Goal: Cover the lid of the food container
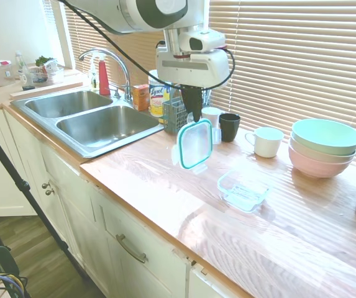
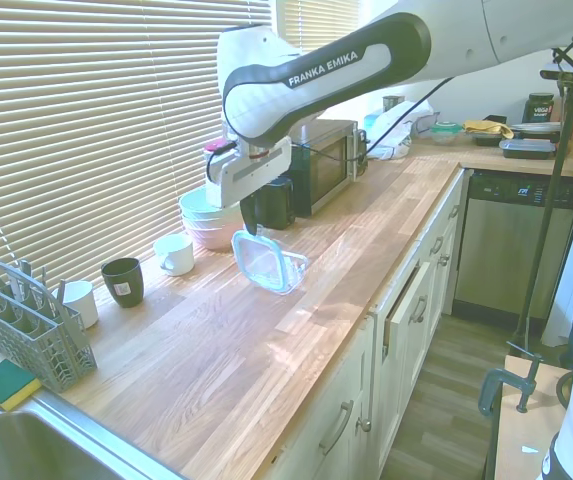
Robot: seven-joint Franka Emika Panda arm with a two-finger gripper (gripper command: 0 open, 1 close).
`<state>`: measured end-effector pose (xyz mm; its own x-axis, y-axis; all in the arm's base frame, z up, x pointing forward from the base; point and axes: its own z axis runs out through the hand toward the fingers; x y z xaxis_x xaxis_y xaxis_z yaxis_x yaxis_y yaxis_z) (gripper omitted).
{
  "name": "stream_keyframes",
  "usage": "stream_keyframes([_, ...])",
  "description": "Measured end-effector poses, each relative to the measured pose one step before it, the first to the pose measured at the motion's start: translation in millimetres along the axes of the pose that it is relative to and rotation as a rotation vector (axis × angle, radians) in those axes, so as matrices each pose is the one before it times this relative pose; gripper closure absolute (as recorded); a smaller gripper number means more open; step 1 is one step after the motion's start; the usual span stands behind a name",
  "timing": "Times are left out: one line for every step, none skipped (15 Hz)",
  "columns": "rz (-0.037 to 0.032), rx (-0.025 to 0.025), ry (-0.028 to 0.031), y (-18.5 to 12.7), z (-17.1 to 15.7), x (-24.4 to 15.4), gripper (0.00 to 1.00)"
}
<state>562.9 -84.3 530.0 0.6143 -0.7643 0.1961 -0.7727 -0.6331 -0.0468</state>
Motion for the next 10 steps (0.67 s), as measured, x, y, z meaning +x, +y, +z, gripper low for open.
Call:
stream_keyframes([-0.00068, 0.00275, -0.00444, 4.87, 2.39, 9.76, 1.00])
stream_keyframes([-0.00288, 0.00210, -0.00423, 3.05, 2.95, 8.57, 1.00])
stream_keyframes([-0.00659, 0.00108, -0.00336, 0.73, 3.64, 7.47, 1.00])
stream_keyframes([-0.00811, 0.00095, -0.00180, -2.63, 2.88, 4.43, 1.00])
stream_keyframes([-0.00639, -0.00006, 0.00028, -3.66, 2.44, 3.59, 1.00])
stream_keyframes([-0.00534, 0.00202, 0.00097, -3.64, 1.37, 3.63, 1.00])
stream_keyframes([-0.00417, 0.00250, 0.00215, -3.05, 0.27, 3.49, 1.00])
stream_keyframes([-0.00224, 0.00178, 0.00243, -2.04, -0.02, 3.60, 1.00])
stream_keyframes([-0.00193, 0.00129, 0.00222, -1.70, 0.24, 3.01, 1.00])
stream_keyframes([-0.00128, 0.00052, 0.00151, -1.65, -0.31, 2.05, 1.00])
